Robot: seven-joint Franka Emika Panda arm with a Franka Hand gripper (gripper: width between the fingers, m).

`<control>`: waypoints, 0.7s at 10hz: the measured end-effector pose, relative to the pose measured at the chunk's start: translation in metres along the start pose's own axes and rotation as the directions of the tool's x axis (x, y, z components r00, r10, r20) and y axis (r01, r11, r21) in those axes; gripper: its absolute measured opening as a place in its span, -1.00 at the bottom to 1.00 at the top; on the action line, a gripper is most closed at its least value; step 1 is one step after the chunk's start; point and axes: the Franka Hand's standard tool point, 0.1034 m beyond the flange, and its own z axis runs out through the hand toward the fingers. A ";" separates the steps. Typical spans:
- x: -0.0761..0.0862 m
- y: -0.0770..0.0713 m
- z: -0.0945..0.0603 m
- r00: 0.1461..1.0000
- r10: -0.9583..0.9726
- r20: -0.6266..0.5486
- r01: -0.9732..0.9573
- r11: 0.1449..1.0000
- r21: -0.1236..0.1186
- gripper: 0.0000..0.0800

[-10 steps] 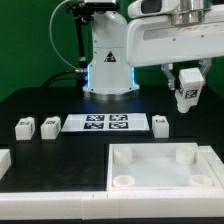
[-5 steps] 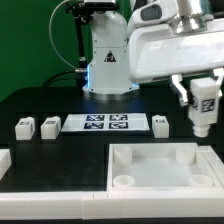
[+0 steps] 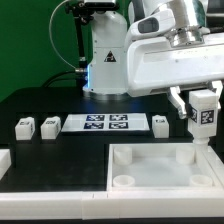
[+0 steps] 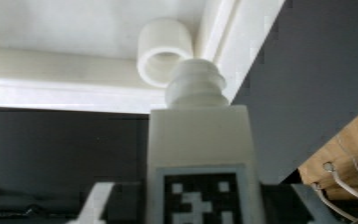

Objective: Assemble one leg

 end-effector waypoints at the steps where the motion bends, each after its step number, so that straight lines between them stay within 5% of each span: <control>1: 0.001 0.002 0.000 1.000 -0.007 0.000 0.007 1.000 -0.002 -0.28; 4: 0.029 0.021 0.013 0.998 -0.063 -0.019 0.062 0.998 -0.021 -0.28; 7: 0.013 0.021 0.035 0.998 -0.056 0.008 0.056 0.998 -0.016 -0.28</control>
Offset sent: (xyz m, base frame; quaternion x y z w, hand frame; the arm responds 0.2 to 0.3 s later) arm 0.0530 -0.0115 0.0032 -0.0200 0.0155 -0.0532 0.9983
